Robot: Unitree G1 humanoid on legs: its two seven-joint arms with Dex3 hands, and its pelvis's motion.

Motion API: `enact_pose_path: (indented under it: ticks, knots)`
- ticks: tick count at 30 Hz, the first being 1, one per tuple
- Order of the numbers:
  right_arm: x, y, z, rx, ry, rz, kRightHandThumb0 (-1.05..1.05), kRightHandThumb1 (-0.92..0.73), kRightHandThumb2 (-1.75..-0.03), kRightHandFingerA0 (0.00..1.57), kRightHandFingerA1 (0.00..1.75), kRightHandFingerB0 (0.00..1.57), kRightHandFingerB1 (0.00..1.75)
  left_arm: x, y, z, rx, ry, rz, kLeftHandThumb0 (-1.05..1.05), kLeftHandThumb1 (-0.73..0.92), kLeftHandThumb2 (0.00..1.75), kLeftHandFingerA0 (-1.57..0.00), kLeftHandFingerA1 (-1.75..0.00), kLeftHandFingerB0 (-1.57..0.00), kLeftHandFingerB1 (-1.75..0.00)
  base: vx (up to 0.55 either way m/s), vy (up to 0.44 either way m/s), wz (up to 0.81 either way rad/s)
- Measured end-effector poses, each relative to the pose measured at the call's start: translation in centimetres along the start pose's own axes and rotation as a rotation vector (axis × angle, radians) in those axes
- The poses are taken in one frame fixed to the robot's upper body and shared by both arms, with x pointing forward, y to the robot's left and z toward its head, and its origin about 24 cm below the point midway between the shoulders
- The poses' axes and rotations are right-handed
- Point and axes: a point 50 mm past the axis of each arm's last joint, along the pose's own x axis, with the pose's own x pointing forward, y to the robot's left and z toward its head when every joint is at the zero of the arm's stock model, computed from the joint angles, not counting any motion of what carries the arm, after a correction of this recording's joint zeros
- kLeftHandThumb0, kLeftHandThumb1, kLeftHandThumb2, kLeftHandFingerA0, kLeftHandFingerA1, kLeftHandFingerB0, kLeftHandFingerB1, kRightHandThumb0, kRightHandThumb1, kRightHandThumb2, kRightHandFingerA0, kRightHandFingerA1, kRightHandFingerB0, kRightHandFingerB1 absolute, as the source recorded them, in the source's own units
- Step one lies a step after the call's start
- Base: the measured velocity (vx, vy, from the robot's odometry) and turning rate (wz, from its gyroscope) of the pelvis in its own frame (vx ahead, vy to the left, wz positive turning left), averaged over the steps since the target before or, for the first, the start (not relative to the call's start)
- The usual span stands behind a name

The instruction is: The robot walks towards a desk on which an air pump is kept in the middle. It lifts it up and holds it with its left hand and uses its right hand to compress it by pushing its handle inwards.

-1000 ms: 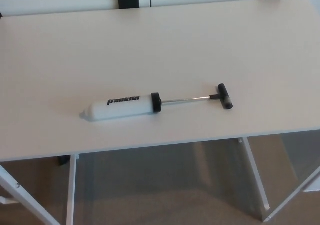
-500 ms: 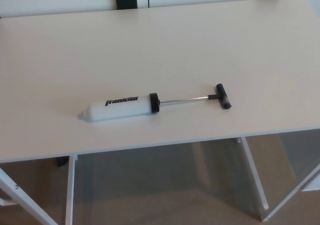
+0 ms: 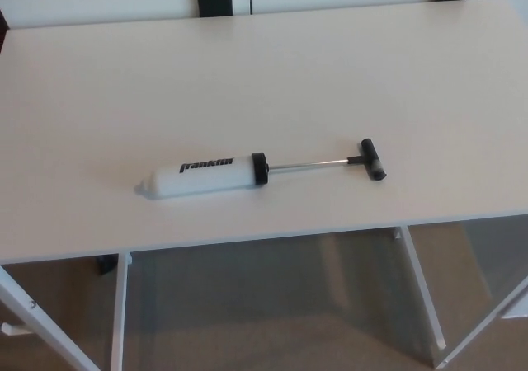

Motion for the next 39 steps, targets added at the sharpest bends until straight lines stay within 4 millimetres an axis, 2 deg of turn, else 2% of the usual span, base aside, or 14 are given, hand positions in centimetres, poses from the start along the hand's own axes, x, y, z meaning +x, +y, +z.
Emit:
enact_pose_path:
  ticks: [5, 12, 14, 16, 17, 20, 22, 23, 24, 30, 31, 33, 34, 39]
  knots:
    - [0.0, 0.0, 0.0, -0.001, -0.002, 0.002, -0.34, -0.60, -0.58, 0.84, 0.49, 0.46, 0.39, -0.4, -1.2, 4.9, 0.015, -0.208, -0.042, -0.16, 0.61, 0.60, -0.18, -0.31, -0.16, -0.27, 0.00, 0.000, 0.00]
    - [0.1, 0.1, 0.1, -0.002, -0.004, 0.004, -0.34, -0.57, -0.57, 0.84, 0.50, 0.47, 0.39, -0.6, -4.1, 10.6, 0.076, -0.431, -0.134, -0.35, 0.49, 0.63, -0.22, -0.38, -0.21, -0.34, 0.00, 0.000, 0.00]
    - [0.1, 0.2, 0.2, -0.002, -0.005, 0.006, -0.36, -0.56, -0.57, 0.84, 0.49, 0.47, 0.38, -0.7, -6.6, 13.8, 0.119, -0.556, -0.215, -0.35, 0.47, 0.62, -0.24, -0.37, -0.23, -0.34, 0.00, 0.000, 0.00]
    - [0.1, 0.2, 0.2, -0.003, -0.006, 0.007, -0.36, -0.56, -0.57, 0.84, 0.49, 0.47, 0.38, -0.8, -7.9, 15.2, 0.141, -0.611, -0.258, -0.35, 0.47, 0.62, -0.24, -0.37, -0.23, -0.34, 0.00, 0.000, 0.00]
    - [0.1, 0.2, 0.2, -0.003, -0.005, 0.009, -0.35, -0.57, -0.57, 0.82, 0.49, 0.46, 0.38, -1.1, -10.2, 17.4, 0.179, -0.695, -0.331, -0.21, 0.38, 0.91, -0.11, -0.52, -0.10, -0.50, 0.00, 0.000, 0.00]
    - [0.2, 0.3, 0.2, -0.005, -0.006, 0.011, -0.35, -0.57, -0.57, 0.83, 0.50, 0.47, 0.38, -1.4, -11.9, 18.8, 0.208, -0.753, -0.389, -0.23, 0.41, 0.92, -0.09, -0.51, -0.08, -0.50, 0.00, 0.000, 0.00]
    - [0.2, 0.3, 0.2, -0.006, -0.003, 0.013, -0.36, -0.55, -0.56, 0.84, 0.49, 0.47, 0.38, -1.7, -14.6, 20.3, 0.245, -0.819, -0.476, -0.22, 0.40, 0.92, -0.09, -0.51, -0.09, -0.50, 0.00, 0.000, 0.00]
    - [0.2, 0.3, 0.2, -0.007, -0.003, 0.014, -0.36, -0.55, -0.56, 0.84, 0.49, 0.47, 0.38, -1.8, -15.7, 20.8, 0.255, -0.841, -0.512, -0.22, 0.40, 0.92, -0.09, -0.51, -0.09, -0.50, 0.00, 0.000, 0.00]
    - [0.2, 0.3, 0.2, -0.007, -0.003, 0.014, -0.35, -0.57, -0.57, 0.84, 0.50, 0.47, 0.38, -1.9, -16.5, 21.0, 0.262, -0.855, -0.537, -0.47, 0.45, 0.66, -0.21, -0.38, -0.17, -0.35, 0.00, 0.000, 0.00]
    - [0.3, 0.5, 0.3, -0.010, -0.005, 0.020, -0.36, -0.57, -0.57, 0.85, 0.50, 0.47, 0.38, -2.3, -21.4, 22.1, 0.304, -0.917, -0.692, -0.44, 0.46, 0.65, -0.23, -0.39, -0.19, -0.35, 0.00, 0.000, 0.00]
    - [0.3, 0.5, 0.3, -0.010, -0.005, 0.021, -0.37, -0.56, -0.57, 0.85, 0.49, 0.48, 0.38, -2.4, -22.4, 22.2, 0.313, -0.925, -0.722, -0.19, 0.38, 0.90, -0.11, -0.51, -0.10, -0.50, 0.00, 0.000, 0.00]
    - [0.3, 0.5, 0.4, -0.011, -0.007, 0.022, -0.37, -0.56, -0.57, 0.85, 0.49, 0.48, 0.38, -2.5, -23.9, 22.3, 0.330, -0.936, -0.766, -0.19, 0.38, 0.90, -0.11, -0.51, -0.10, -0.50, 0.00, 0.000, 0.00]
    - [0.3, 0.5, 0.4, -0.011, -0.007, 0.022, -0.34, -0.59, -0.57, 0.81, 0.49, 0.48, 0.38, -2.5, -23.9, 22.3, 0.330, -0.936, -0.766, -0.37, 0.45, 0.61, -0.21, -0.36, -0.17, -0.33, 0.00, 0.000, 0.00]
    - [0.4, 0.6, 0.4, -0.011, -0.009, 0.024, -0.33, -0.59, -0.58, 0.81, 0.50, 0.47, 0.38, -2.8, -26.8, 22.2, 0.365, -0.948, -0.846, -0.39, 0.44, 0.62, -0.20, -0.37, -0.15, -0.33, 0.00, 0.000, 0.00]
